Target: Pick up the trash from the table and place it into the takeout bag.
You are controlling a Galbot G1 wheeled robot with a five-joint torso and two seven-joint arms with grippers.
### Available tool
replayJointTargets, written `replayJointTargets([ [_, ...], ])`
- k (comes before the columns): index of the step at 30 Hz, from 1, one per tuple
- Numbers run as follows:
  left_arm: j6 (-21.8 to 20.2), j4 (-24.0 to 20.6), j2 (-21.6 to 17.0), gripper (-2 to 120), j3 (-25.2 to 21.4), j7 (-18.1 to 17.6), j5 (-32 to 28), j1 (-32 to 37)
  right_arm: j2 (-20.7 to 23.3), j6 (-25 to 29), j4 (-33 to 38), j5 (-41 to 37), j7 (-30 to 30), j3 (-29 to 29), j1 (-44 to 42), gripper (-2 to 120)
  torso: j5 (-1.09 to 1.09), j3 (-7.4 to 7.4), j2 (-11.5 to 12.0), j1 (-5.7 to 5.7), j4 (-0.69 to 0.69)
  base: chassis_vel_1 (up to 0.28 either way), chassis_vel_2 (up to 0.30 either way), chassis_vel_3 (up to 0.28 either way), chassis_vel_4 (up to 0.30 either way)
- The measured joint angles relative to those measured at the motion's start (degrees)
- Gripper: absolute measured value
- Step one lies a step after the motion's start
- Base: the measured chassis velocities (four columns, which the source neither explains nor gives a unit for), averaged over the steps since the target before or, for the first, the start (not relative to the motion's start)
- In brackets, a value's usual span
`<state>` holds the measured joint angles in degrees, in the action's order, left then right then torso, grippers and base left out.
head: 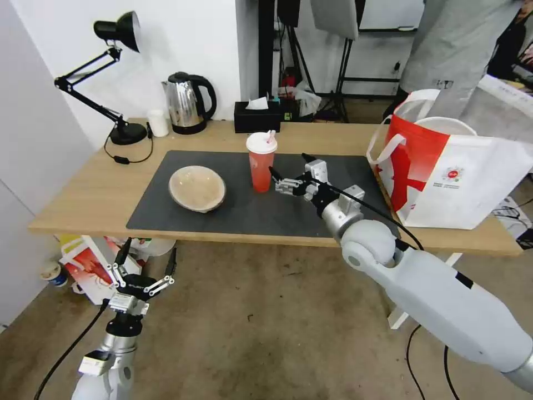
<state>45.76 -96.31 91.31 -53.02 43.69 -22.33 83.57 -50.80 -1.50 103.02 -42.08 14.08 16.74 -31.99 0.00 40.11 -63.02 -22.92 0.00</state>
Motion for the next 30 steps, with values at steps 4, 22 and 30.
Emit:
replayJointTargets([
  [4,0.00,0.05,0.00,100,0.00,0.00,-0.01,0.01,-0.97,0.08,-2.87,0.02,-0.75,0.65,1.53,100,0.00,0.00,0.00,0.00,0.00,0.000,0.000,0.000,0.000],
  [22,0.01,0.25,0.01,100,-0.41,0.00,-0.16,-0.03,-7.79,0.59,-12.40,0.43,-3.02,4.10,5.17,100,0.00,0.00,0.00,0.00,0.00,0.000,0.000,0.000,0.000],
  [30,0.01,0.46,0.01,100,-0.64,0.00,-0.21,-0.01,-10.24,1.97,-16.83,1.13,-4.10,5.02,7.16,100,0.00,0.00,0.00,0.00,0.00,0.000,0.000,0.000,0.000],
])
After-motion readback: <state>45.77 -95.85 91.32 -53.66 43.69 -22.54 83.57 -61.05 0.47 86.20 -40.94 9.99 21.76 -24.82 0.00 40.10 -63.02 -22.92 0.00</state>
